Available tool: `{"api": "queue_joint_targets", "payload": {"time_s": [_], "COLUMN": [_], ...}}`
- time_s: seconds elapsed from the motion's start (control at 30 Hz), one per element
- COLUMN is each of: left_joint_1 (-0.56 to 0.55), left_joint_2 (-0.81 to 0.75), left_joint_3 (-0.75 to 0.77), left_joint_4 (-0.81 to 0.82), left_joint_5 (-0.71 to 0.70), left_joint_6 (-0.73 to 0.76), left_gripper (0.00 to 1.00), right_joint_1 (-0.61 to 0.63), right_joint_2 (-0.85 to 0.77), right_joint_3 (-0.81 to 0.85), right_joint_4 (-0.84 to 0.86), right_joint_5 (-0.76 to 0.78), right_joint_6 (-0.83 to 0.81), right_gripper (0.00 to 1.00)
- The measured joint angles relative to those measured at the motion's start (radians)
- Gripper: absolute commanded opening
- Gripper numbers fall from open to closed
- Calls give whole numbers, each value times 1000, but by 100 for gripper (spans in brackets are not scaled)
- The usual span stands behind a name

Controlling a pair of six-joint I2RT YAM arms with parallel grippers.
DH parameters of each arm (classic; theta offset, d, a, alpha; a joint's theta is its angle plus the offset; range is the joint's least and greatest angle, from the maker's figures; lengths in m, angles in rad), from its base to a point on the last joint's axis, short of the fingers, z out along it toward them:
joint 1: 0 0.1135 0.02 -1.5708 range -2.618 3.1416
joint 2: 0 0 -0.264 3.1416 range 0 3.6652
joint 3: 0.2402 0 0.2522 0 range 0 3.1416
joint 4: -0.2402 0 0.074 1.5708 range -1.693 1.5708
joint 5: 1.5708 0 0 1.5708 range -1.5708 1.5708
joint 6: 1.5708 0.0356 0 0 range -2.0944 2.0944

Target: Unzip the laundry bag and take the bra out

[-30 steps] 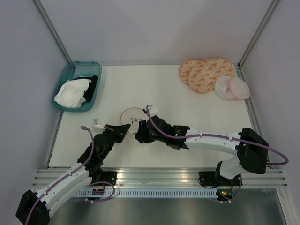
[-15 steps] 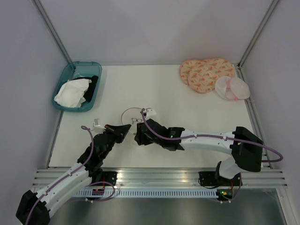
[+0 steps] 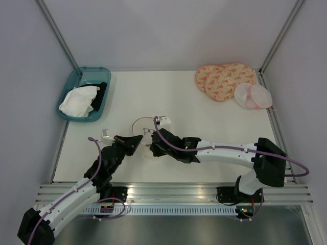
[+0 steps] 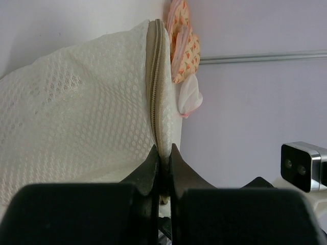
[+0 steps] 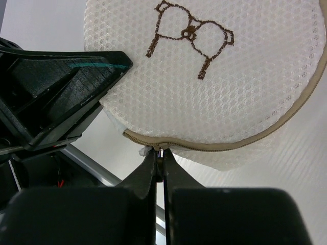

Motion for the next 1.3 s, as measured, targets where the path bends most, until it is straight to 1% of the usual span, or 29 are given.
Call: {"api": "queue_joint_targets", "payload": {"time_s": [0.23, 0.4, 0.63, 0.97, 1.23, 1.3], "left_joint_1": [0, -13, -26, -27, -27, -27], "left_joint_2": [-43, -113, -206, -175, -165, -161], "left_joint_3": [3, 44, 70, 113, 114, 114], "left_joint_4": [-44, -141, -247, -281, -282, -282], "left_joint_5": [30, 82, 142, 174, 185, 185], "left_joint_6": [18, 75, 137, 185, 199, 200], "left_gripper": [2, 2, 2, 2, 2, 2], "right_joint_1": [5, 9, -8, -43, -63, -71], "right_joint_2": [-23, -95, -173, -207, -208, -209], "right_joint_3": [-1, -21, -91, -116, -119, -125], "right_joint_4": [-57, -121, -100, -93, -95, -85], "right_joint_5": [27, 65, 38, -21, -101, -130], "right_joint_6": [1, 1, 5, -21, -100, -121], "right_gripper": [0, 0, 0, 0, 0, 3]}}
